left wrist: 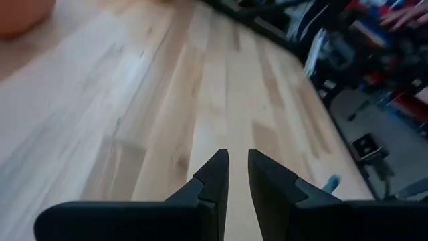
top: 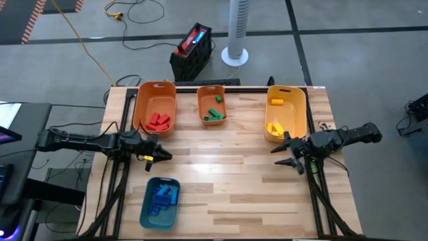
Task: Sort blocks
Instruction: Return to Home Position
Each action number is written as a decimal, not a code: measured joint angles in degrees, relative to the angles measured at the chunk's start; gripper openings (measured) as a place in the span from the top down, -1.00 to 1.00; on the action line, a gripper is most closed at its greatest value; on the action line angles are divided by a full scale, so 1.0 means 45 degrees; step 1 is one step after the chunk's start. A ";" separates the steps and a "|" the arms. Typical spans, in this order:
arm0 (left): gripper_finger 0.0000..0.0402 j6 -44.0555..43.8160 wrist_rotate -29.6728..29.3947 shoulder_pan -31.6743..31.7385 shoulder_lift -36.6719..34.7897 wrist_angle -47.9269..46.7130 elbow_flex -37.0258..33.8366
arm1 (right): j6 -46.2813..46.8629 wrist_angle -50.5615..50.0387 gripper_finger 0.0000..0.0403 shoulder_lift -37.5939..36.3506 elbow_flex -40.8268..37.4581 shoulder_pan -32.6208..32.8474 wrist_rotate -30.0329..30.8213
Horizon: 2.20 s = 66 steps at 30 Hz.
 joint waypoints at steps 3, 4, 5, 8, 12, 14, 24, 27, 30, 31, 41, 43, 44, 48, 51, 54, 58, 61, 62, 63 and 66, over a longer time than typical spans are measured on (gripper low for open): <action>0.74 0.0000 -0.0089 0.0000 -0.0898 0.0039 -0.0132 | 0.0012 0.0283 -0.27 0.0246 -0.0061 0.0004 -0.0025; 0.74 0.0003 -0.0141 0.0000 -0.1147 0.0064 -0.0140 | 0.0005 0.0360 -0.27 0.0298 -0.0066 0.0000 -0.0011; 0.74 0.0000 -0.0217 0.0000 -0.1374 0.0064 -0.0144 | 0.0004 0.0289 -0.27 0.0299 -0.0071 0.0000 -0.0007; 0.74 0.0002 -0.0485 0.0005 -0.2139 0.0267 -0.0247 | 0.0009 0.0288 -0.27 0.0276 -0.0071 -0.0010 -0.0001; 0.74 0.0001 -0.0563 0.0000 -0.3168 0.0393 -0.0276 | 0.0010 0.0242 -0.27 0.0280 -0.0071 -0.0010 -0.0001; 0.74 0.0004 -0.0589 0.0000 -0.3457 0.0399 -0.0276 | 0.0013 0.0236 -0.27 0.0292 -0.0071 -0.0010 -0.0001; 0.74 0.0000 -0.0627 0.0000 -0.3696 0.0370 -0.0105 | 0.0034 0.0236 -0.27 0.0289 -0.0071 -0.0010 0.0009; 0.74 0.0003 -0.0646 0.0000 -0.3700 0.0365 -0.0062 | 0.0034 0.0236 -0.27 0.0289 -0.0071 -0.0010 0.0009; 0.74 0.0000 -0.0646 0.0000 -0.3696 0.0359 -0.0062 | 0.0032 0.0236 -0.27 0.0289 -0.0071 -0.0010 0.0011; 0.74 0.0000 -0.0646 0.0000 -0.3696 0.0355 -0.0062 | 0.0032 0.0236 -0.27 0.0289 -0.0071 -0.0010 0.0014; 0.74 0.0000 -0.0641 0.0000 -0.3696 0.0350 -0.0062 | 0.0030 0.0231 -0.27 0.0289 -0.0071 -0.0010 0.0021; 0.74 0.0000 -0.0641 0.0000 -0.3696 0.0346 -0.0062 | 0.0025 0.0231 -0.27 0.0289 -0.0071 -0.0010 0.0023; 0.74 0.0005 -0.0641 0.0000 -0.3696 0.0346 -0.0062 | 0.0025 0.0231 -0.27 0.0289 -0.0071 -0.0010 0.0023; 0.74 0.0000 -0.0641 0.0000 -0.3696 0.0345 -0.0062 | 0.0025 0.0231 -0.27 0.0289 -0.0071 -0.0010 0.0026; 0.74 0.0001 -0.0636 0.0000 -0.3696 0.0341 -0.0062 | 0.0025 0.0231 -0.27 0.0289 -0.0071 -0.0010 0.0028; 0.74 0.0003 -0.0636 0.0000 -0.3696 0.0339 -0.0062 | 0.0020 0.0231 -0.27 0.0289 -0.0071 -0.0010 0.0028; 0.74 0.0004 -0.0636 0.0000 -0.3696 0.0336 -0.0062 | 0.0022 0.0231 -0.27 0.0289 -0.0071 -0.0010 0.0028; 0.74 0.0001 -0.0636 0.0000 -0.3696 0.0336 -0.0062 | 0.0022 0.0231 -0.27 0.0289 -0.0071 -0.0010 0.0031; 0.74 0.0004 -0.0636 0.0000 -0.3696 0.0336 -0.0062 | 0.0020 0.0229 -0.27 0.0289 -0.0071 -0.0010 0.0031; 0.74 0.0003 -0.0631 0.0000 -0.3696 0.0336 -0.0062 | 0.0020 0.0226 -0.27 0.0289 -0.0071 -0.0010 0.0029; 0.74 0.0001 -0.0631 0.0000 -0.3696 0.0332 -0.0062 | 0.0020 0.0226 -0.27 0.0289 -0.0071 -0.0010 0.0033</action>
